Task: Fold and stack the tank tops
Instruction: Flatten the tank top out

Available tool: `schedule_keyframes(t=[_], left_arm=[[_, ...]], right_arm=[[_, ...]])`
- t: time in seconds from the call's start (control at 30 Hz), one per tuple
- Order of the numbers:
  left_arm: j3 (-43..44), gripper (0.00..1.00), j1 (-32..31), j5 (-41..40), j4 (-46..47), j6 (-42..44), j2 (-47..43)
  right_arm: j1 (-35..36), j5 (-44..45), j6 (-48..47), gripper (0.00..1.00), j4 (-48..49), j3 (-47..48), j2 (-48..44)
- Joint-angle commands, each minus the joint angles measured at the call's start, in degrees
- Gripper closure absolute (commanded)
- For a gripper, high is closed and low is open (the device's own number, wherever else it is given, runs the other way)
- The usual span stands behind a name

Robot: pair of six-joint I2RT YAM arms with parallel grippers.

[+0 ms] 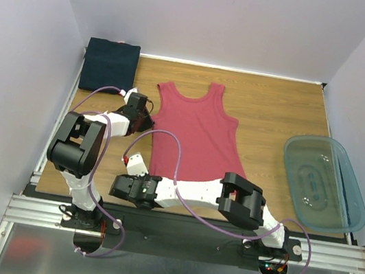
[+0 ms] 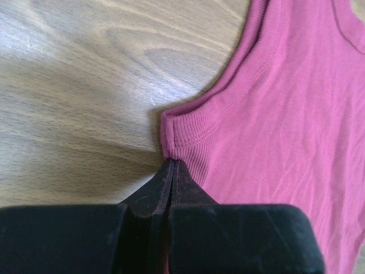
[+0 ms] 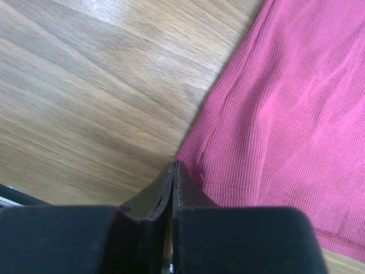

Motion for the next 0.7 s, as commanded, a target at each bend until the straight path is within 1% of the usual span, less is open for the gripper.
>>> schedule_keyframes(t=[0.0, 0.37, 0.67], left_arm=[[2.6, 1.0, 0.3, -1.1, 0.0, 1.0, 0.3], [5.2, 1.0, 0.3, -5.6, -3.8, 1.0, -2.6], [7.2, 1.0, 0.3, -5.6, -5.4, 1.2, -3.3]], right_arm=[[-0.1, 1.7, 0.4, 1.0, -0.4, 0.0, -1.2], [-0.1, 0.0, -2.9, 1.0, -0.3, 2.7, -7.1], [-0.8, -0.7, -3.2, 1.0, 0.2, 1.5, -9.7]])
